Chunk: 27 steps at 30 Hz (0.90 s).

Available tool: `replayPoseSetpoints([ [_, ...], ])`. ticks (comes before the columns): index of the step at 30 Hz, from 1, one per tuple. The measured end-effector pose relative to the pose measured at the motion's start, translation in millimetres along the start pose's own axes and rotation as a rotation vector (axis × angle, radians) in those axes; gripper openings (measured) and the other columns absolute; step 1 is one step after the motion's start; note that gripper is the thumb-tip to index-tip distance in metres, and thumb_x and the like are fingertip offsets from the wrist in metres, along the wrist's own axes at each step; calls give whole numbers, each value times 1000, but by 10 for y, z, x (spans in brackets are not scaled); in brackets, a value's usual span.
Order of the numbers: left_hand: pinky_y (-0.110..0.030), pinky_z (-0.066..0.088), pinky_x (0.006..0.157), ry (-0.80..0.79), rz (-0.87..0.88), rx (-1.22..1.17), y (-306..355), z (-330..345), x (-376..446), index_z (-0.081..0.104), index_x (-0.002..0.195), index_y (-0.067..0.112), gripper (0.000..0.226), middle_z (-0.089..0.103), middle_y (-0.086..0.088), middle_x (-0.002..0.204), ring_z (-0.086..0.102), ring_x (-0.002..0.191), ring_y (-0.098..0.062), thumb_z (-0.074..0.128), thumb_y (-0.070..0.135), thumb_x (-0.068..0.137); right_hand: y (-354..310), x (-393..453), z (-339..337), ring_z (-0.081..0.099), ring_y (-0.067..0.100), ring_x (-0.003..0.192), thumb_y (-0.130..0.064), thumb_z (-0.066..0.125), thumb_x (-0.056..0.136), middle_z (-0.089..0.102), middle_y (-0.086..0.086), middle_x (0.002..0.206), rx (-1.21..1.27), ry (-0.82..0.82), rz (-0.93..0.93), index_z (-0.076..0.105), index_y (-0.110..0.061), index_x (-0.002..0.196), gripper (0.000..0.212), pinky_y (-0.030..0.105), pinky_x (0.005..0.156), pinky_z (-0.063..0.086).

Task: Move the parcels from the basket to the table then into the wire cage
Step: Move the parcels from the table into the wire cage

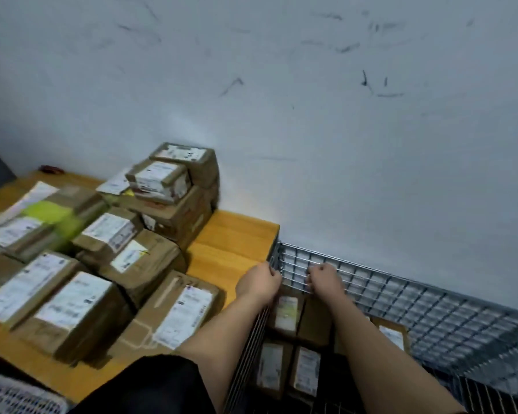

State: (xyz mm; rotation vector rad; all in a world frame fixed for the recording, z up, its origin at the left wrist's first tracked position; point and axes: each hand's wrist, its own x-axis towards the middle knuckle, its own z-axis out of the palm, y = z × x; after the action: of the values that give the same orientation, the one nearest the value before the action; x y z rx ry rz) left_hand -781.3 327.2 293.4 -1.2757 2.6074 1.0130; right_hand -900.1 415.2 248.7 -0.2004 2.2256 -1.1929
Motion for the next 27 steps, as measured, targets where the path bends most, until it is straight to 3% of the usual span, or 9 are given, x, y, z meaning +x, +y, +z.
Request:
replayPoseSetpoints([
  [3, -32, 44, 74, 84, -11, -41, -187, -584, -111, 58, 94, 14, 23, 67, -11, 103, 61, 97, -32, 42, 31, 95, -513, -235, 181, 52, 22, 58, -14, 48, 90, 60, 7, 65, 34, -28, -99, 53, -14, 66, 25, 33, 59, 40],
  [9, -38, 53, 81, 187, -36, -149, -813, -1444, -207, 51, 75, 19, 18, 70, -11, 98, 64, 91, -31, 47, 29, 89, -1229, -590, 834, 49, 18, 50, -15, 49, 93, 59, 3, 66, -2, -76, -194, 54, -14, 80, 13, 26, 52, 35],
  [14, -33, 47, 88, 223, -85, -82, -1496, -2045, -214, 59, 112, 16, 25, 63, -6, 116, 58, 106, -27, 47, 29, 94, -1585, -903, 1616, 50, 17, 53, -22, 47, 94, 61, 1, 70, -45, -144, -202, 49, -18, 77, 17, 25, 58, 36],
  [19, -36, 46, 96, 195, -68, -25, -2077, -2425, -82, 50, 129, 11, 38, 53, -12, 132, 54, 117, -30, 47, 26, 95, -1753, -1010, 2260, 62, 33, 93, -30, 49, 91, 65, 10, 98, -128, -131, -177, 51, -18, 89, 13, 39, 83, 48],
  [22, -39, 45, 97, 201, -74, 18, -2285, -2569, 8, 44, 135, 12, 44, 41, -13, 138, 52, 117, -31, 48, 28, 94, -1828, -1033, 2548, 53, 26, 88, -29, 51, 91, 57, 7, 95, -154, -145, -172, 46, -19, 89, 11, 34, 77, 42],
  [25, -40, 40, 103, 229, -86, 110, -2420, -2657, 78, 34, 143, 13, 57, 31, -13, 147, 41, 130, -31, 51, 36, 93, -1907, -1069, 2743, 49, 22, 88, -26, 52, 91, 53, 3, 89, -206, -159, -164, 44, -23, 80, 14, 32, 76, 39],
  [27, -42, 35, 107, 240, -94, 166, -2513, -2701, 134, 29, 146, 14, 66, 26, -13, 151, 31, 137, -31, 54, 42, 91, -1967, -1047, 2875, 49, 21, 91, -25, 53, 91, 53, 3, 95, -254, -177, -183, 47, -21, 88, 8, 31, 79, 40],
])
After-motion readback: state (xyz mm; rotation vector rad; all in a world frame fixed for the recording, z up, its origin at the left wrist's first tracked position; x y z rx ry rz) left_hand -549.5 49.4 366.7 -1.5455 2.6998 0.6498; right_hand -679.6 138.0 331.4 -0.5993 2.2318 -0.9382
